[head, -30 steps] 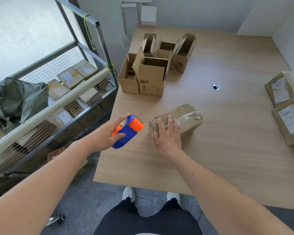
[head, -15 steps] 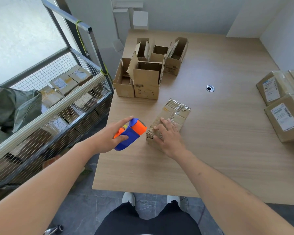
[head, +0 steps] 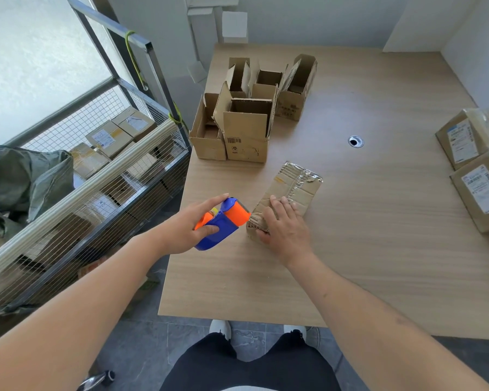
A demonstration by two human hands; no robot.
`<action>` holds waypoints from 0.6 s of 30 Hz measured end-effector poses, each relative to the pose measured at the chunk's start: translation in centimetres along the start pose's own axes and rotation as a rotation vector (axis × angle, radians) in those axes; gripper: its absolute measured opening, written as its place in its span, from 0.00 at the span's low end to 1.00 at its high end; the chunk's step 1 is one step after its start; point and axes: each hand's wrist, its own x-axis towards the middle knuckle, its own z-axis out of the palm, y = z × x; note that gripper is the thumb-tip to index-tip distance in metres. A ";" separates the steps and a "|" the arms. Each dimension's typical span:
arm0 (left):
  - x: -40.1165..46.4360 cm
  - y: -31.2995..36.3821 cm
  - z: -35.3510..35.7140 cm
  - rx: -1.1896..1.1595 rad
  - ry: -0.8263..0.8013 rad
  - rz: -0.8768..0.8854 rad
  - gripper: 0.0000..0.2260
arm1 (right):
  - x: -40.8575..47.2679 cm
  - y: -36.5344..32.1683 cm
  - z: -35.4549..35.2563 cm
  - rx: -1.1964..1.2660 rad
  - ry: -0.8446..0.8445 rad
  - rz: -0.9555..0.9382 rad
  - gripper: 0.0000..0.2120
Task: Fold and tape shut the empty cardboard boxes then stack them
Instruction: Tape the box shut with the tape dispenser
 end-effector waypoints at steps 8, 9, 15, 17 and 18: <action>-0.7 0.9 -0.5 -0.034 -0.060 0.028 0.34 | 0.1 1.6 -1.2 0.098 -0.097 -0.115 0.46; -0.8 1.0 -0.6 -0.033 -0.064 0.039 0.34 | 0.2 1.8 -1.7 0.137 -0.149 -0.158 0.48; -1.3 1.4 -0.5 -0.048 -0.059 0.087 0.33 | 0.7 2.9 -3.8 0.450 -0.347 -0.193 0.37; -1.5 1.5 -0.5 -0.051 -0.062 0.091 0.33 | 0.6 1.9 -5.2 0.780 -0.331 -0.053 0.24; -1.5 1.5 -0.5 -0.053 -0.066 0.092 0.33 | 0.6 1.4 -5.8 0.917 -0.334 0.008 0.17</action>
